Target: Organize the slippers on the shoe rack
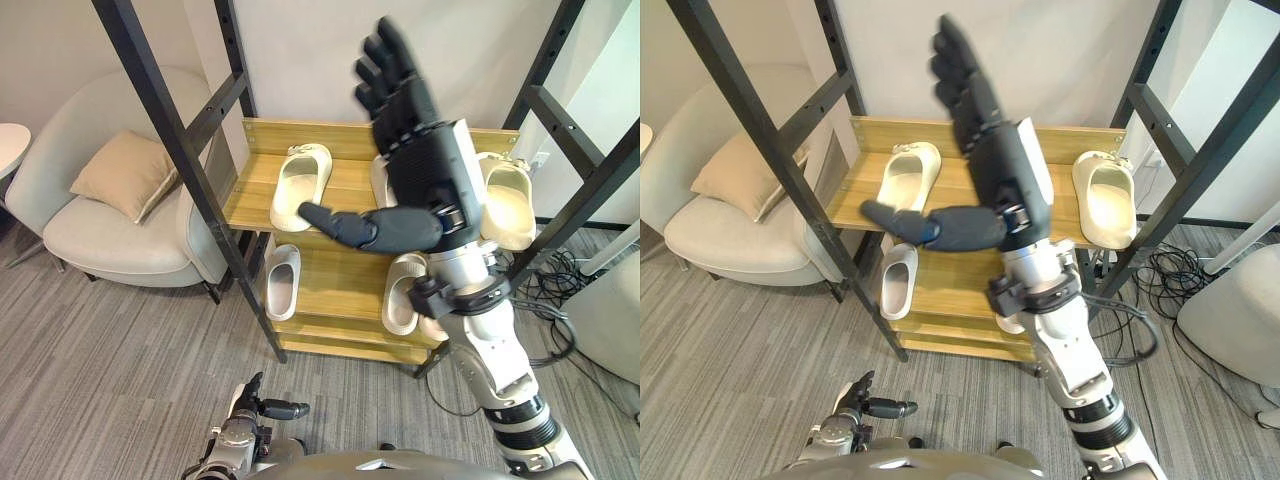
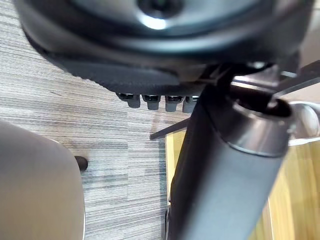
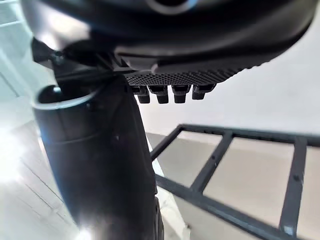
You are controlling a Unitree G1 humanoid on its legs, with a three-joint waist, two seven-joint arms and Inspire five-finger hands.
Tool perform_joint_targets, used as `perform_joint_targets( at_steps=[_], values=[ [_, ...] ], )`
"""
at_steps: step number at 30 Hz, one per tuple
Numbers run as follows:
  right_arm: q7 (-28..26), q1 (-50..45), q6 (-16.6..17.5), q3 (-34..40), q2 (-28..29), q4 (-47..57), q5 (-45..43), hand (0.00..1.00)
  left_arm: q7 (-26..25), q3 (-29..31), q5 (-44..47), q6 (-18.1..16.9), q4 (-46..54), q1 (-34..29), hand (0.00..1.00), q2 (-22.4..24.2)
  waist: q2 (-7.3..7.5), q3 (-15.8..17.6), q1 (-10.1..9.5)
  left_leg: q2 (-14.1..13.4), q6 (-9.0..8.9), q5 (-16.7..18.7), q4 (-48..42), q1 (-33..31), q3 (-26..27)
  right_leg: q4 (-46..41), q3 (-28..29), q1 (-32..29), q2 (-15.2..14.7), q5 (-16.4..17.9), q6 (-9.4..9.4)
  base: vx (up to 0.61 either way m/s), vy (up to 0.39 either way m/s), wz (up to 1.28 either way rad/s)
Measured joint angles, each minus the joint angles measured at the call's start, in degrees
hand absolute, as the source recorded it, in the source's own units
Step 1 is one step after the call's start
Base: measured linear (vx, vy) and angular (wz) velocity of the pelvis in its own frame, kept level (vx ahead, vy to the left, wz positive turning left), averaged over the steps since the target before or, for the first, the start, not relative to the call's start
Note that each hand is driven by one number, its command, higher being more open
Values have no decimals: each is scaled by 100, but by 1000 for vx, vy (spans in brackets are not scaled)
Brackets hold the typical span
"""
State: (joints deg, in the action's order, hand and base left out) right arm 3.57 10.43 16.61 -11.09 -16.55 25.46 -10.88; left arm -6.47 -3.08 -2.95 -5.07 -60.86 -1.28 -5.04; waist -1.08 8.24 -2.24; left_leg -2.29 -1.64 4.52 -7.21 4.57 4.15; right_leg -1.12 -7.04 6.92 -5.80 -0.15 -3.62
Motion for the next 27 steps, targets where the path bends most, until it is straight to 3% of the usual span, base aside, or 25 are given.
perform_joint_targets(
  at_steps=[7,14,22,27],
  values=[
    [813,2,80,982,-424,2,1243,100,68,3,-7,-55,47,-65,100,-6,-35,-15,101,3,7,-5,76,15,2,53,5,6,8,-13,-21,5,-2,0],
    [1185,139,-58,1239,-769,-755,2065,100,75,3,-22,-55,66,-78,100,-6,-32,-14,100,9,8,-6,138,-17,-11,94,-10,-26,17,-3,-14,14,-6,1],
    [1288,143,-740,1234,-1063,-2537,2445,100,97,3,-58,-56,92,-76,100,-11,1,-16,95,46,14,-9,182,-208,-169,270,-143,-91,16,-33,-46,37,-11,8],
    [1314,212,-838,1187,-1069,-2881,2600,100,134,1,-65,-45,99,-76,100,-15,7,-13,107,45,31,3,194,-240,-225,288,-119,-110,24,-43,-43,44,-6,-1]
  ],
)
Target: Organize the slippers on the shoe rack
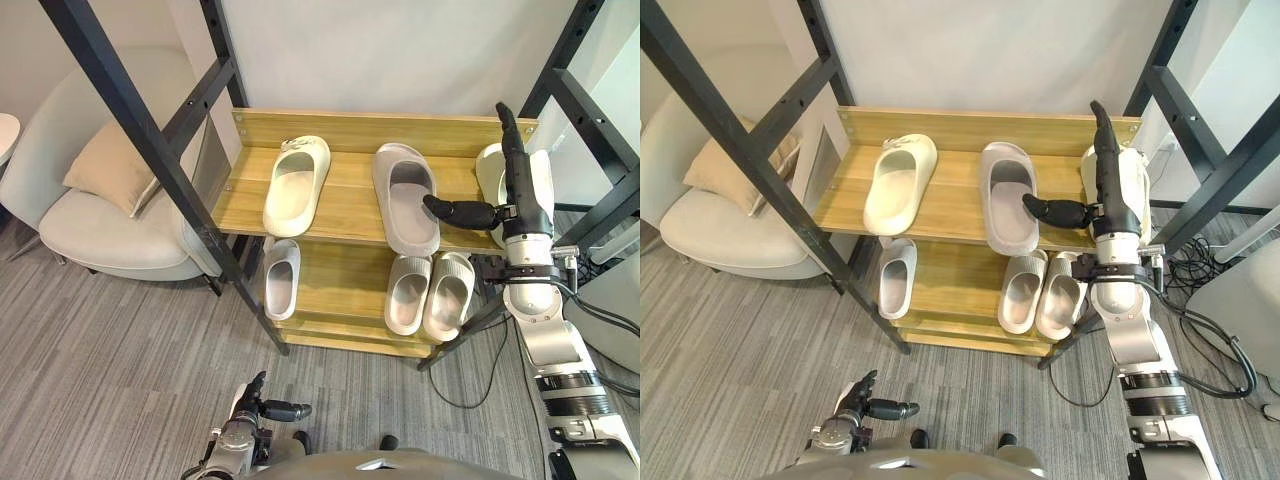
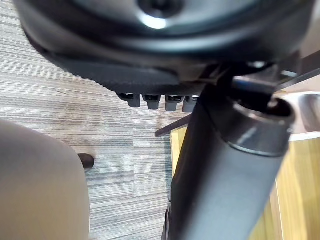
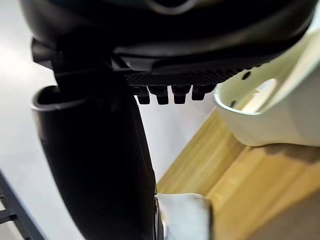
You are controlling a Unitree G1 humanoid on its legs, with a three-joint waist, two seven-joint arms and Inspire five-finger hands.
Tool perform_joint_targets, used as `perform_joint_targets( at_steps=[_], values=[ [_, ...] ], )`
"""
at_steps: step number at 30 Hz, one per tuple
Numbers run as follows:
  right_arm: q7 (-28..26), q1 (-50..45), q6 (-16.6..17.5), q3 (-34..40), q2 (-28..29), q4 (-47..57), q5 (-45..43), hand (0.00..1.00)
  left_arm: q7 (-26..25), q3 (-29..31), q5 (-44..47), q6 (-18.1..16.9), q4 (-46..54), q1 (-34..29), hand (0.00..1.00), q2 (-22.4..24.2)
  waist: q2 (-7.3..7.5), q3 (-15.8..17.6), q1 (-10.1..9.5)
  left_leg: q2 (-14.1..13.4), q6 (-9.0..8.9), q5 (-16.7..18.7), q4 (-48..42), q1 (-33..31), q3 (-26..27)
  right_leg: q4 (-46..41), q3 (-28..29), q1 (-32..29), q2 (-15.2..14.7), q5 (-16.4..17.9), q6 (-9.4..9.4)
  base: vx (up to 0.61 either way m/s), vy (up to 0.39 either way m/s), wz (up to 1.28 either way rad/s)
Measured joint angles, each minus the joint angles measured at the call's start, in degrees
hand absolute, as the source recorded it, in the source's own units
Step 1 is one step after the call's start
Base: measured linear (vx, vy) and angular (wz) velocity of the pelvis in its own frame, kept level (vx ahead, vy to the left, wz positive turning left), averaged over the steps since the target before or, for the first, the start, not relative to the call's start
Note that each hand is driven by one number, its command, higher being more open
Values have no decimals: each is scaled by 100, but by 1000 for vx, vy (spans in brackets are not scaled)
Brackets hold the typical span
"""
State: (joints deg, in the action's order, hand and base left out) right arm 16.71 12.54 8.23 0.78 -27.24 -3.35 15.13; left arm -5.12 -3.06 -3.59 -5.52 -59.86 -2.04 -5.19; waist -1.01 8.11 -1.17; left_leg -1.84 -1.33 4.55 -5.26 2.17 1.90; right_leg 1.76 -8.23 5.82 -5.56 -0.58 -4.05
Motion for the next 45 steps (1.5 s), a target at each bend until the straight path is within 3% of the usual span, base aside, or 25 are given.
perform_joint_targets(
  at_steps=[12,13,25,40,45],
  values=[
    [-35,535,-77,-504,-144,-371,74,100,42,0,-19,0,75,0,100,-14,130,25,-17,19,8,-4,7,-126,-28,28,44,-167,-7,-45,-7,-15,7,-2],
    [-35,580,-77,-523,-173,-378,74,0,43,2,-18,1,83,0,100,-18,139,29,-20,21,8,-4,11,-140,-49,45,30,-166,-5,-48,-7,26,-4,6],
    [-269,797,-61,-897,-254,-654,47,0,50,4,12,-6,116,1,100,-141,380,30,-20,27,20,-29,72,-158,-68,118,22,-172,2,-103,6,2,0,0],
    [-441,1118,-14,-1006,-352,-722,55,0,53,4,25,-10,119,11,100,-145,407,36,-42,32,22,-111,223,-107,-90,148,2,-166,3,-117,10,0,0,0],
    [-503,638,-51,-1002,-435,230,186,0,50,37,20,10,117,4,100,-144,405,36,4,23,22,-111,223,-88,-83,135,14,-153,2,-117,9,0,0,0]
  ],
)
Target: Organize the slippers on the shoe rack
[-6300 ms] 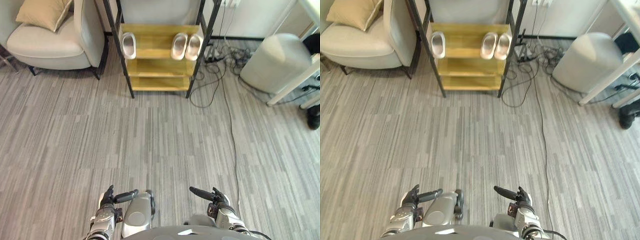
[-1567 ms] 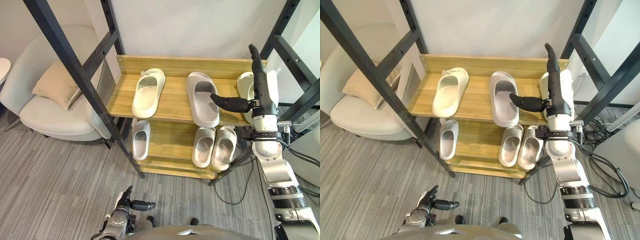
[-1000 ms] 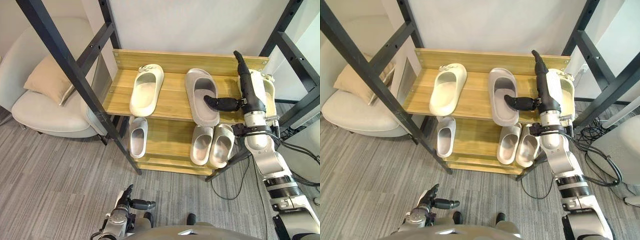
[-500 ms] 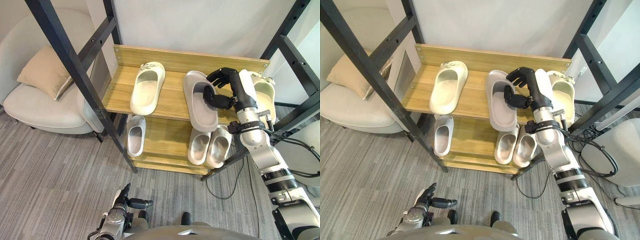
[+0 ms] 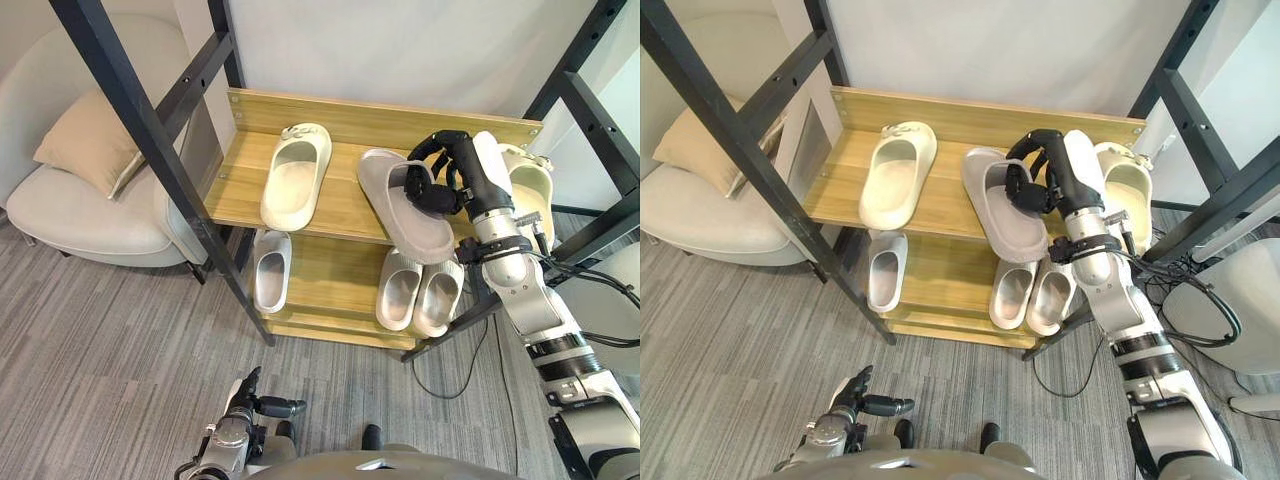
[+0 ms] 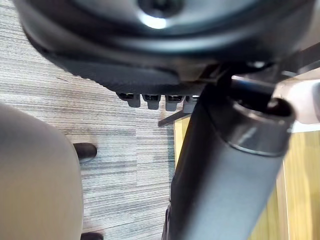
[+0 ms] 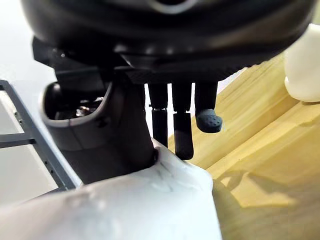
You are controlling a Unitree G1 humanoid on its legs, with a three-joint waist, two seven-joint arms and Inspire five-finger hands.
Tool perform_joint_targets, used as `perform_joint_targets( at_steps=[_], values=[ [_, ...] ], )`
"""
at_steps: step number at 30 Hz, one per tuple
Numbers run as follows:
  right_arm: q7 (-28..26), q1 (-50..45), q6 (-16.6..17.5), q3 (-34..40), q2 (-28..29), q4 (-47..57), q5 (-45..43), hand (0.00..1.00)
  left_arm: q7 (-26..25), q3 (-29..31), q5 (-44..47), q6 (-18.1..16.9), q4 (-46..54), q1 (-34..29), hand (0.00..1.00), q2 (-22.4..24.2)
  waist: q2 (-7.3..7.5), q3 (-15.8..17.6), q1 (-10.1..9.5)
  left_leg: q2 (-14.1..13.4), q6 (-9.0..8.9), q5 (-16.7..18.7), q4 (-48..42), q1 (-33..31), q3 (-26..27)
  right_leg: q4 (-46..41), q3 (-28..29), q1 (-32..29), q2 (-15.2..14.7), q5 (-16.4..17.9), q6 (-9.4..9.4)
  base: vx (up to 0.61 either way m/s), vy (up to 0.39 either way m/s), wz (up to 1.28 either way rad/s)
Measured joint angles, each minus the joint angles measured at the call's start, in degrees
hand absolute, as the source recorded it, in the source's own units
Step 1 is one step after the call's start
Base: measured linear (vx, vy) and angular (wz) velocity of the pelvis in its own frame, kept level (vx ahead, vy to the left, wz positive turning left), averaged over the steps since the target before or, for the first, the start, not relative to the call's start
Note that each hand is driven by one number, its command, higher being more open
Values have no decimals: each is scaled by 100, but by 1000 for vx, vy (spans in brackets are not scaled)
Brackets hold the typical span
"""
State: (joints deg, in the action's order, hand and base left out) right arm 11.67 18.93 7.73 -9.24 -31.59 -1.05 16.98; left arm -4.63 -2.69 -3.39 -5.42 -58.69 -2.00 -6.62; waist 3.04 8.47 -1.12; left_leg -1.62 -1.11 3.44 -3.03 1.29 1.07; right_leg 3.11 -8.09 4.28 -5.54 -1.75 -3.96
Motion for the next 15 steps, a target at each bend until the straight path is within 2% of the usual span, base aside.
perform_joint_targets(
  at_steps=[5,10,11,15],
  values=[
    [21,-203,42,197,11,1129,100,0,-3,23,-33,49,-1,-4,100,6,-9,-3,23,-5,-1,2,0,67,13,-23,14,42,0,0,0,0,0,0],
    [157,-414,491,373,385,2380,60,0,-4,21,-86,49,-12,-11,100,42,-74,-34,34,-5,-6,10,0,147,46,-48,43,86,-9,5,1,-12,9,-3],
    [146,-535,682,346,508,2616,-109,0,-6,18,-86,50,-18,-18,100,54,-101,-49,33,-5,-6,10,-1,158,52,-64,49,87,-10,11,5,0,0,0],
    [-39,-760,964,11,886,2918,-782,0,-6,-13,-86,49,-69,-36,100,92,-191,-96,39,-1,-5,9,-16,188,76,-136,71,84,-22,39,5,-10,7,-2]
  ],
)
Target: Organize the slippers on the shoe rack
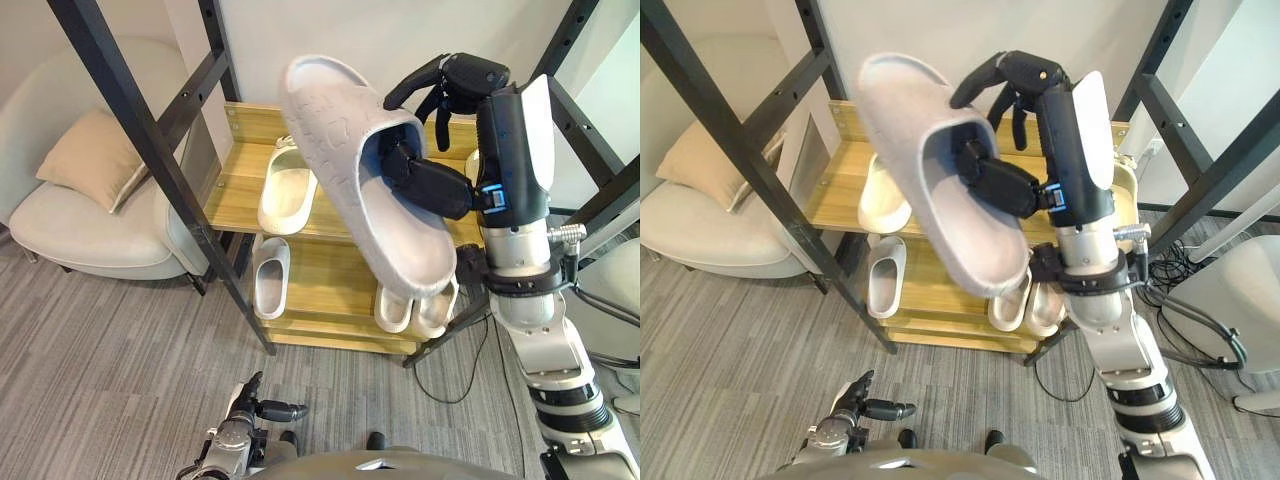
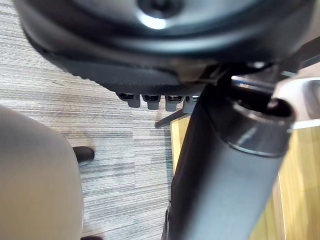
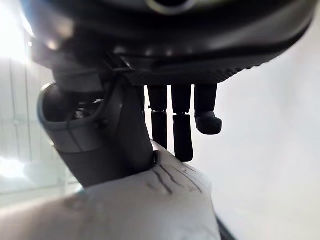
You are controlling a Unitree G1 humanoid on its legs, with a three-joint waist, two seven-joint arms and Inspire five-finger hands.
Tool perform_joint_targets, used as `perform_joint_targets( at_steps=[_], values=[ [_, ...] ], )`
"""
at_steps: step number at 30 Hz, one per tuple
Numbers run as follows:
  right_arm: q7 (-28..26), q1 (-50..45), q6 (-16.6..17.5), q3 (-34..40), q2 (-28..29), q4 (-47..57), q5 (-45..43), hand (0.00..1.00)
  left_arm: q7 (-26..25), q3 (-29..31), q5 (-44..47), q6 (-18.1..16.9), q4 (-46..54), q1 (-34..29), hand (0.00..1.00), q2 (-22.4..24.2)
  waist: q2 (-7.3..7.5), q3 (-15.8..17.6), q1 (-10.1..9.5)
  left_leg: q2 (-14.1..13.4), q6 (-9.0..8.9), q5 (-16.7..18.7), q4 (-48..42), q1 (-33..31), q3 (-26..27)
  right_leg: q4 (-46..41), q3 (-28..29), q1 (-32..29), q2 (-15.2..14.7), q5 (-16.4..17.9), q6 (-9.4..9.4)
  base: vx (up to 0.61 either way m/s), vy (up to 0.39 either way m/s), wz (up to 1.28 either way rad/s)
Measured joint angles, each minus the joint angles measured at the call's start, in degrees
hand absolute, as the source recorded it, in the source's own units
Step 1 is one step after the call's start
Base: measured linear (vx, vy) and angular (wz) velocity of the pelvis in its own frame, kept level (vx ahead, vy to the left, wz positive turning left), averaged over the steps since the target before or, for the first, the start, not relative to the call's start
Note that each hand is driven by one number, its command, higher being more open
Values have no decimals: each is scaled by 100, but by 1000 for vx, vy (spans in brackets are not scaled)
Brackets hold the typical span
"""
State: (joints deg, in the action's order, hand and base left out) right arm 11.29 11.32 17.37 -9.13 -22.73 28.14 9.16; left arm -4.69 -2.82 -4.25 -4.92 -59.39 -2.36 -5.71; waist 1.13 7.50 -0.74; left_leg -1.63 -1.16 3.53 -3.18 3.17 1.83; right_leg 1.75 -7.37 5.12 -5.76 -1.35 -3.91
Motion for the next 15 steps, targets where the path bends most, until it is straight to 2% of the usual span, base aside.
perform_joint_targets(
  at_steps=[3,4,5,8,9,11,15],
  values=[
    [-271,-180,3,-557,102,-25,-560,0,0,-36,0,-2,-24,-2,100,14,-47,-25,0,-1,0,-6,-2,7,-13,-44,-7,-4,-2,39,7,-4,-1,2],
    [-519,-296,3,-1005,112,-106,-830,0,-5,-42,0,-3,-46,0,100,33,-77,-43,-4,-3,-4,-10,1,8,-26,-51,-17,-3,-1,49,6,-3,-4,3],
    [-554,-311,2,-1061,115,-123,-866,0,-5,-43,0,-3,-47,0,100,34,-80,-44,-5,-3,-5,-11,2,8,-27,-51,-18,-3,-1,49,6,5,-6,5],
    [-1173,-447,-63,-1989,184,-694,-1217,0,-2,-101,0,-4,-55,25,100,39,-100,-50,-45,-4,-13,-30,16,-10,-79,-51,-65,-2,2,64,5,24,-18,24],
    [-1739,-693,-517,-2713,126,-2214,-1255,0,5,-264,1,-77,-151,193,100,54,-206,54,-212,36,-13,-65,-61,-251,-381,-72,-370,-42,-18,104,4,54,-38,62],
    [-1746,-715,-572,-2712,81,-2247,-1149,0,-1,-284,1,-81,-153,213,100,71,-254,98,-214,23,-15,-64,-77,-285,-404,-140,-389,-86,-10,156,15,26,-22,31],
    [-1743,-695,-559,-2701,83,-2235,-1148,0,3,-355,-1,-85,-154,265,100,54,-259,209,-223,-10,-48,-28,-184,-320,-419,-325,-401,-157,3,253,42,-17,-2,1]
  ],
)
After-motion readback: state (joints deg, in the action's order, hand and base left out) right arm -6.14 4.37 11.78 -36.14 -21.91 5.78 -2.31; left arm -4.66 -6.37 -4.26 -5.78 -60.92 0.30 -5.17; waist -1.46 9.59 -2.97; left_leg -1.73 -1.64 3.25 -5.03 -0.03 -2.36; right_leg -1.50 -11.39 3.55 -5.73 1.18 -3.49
